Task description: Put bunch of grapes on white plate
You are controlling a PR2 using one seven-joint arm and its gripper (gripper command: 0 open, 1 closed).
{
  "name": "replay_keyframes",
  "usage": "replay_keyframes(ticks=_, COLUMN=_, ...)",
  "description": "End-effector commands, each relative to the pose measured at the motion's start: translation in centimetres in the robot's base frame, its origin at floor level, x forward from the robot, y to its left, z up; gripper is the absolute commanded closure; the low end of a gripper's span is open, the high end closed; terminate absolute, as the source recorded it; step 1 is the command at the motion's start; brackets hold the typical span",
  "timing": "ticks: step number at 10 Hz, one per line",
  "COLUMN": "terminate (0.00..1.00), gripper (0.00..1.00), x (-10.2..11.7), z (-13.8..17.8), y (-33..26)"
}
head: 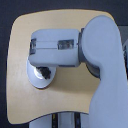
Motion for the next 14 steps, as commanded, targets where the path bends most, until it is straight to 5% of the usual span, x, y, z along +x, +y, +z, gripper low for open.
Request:
replay_keyframes(ticks=1, terminate=0.00, gripper=1.00, x=0.3, z=0.3, y=-0.4)
replay_keyframes(ticks=5, terminate=0.00, gripper=1.00, x=0.7, z=1.1, y=-0.7)
replay_keyframes(ticks=6, terminate=0.00, gripper=0.00, x=0.7, z=1.3, y=-0.6)
replay_keyframes(ticks=14, terminate=0.00, gripper=0.00, x=-0.1, z=3.3, y=-0.8)
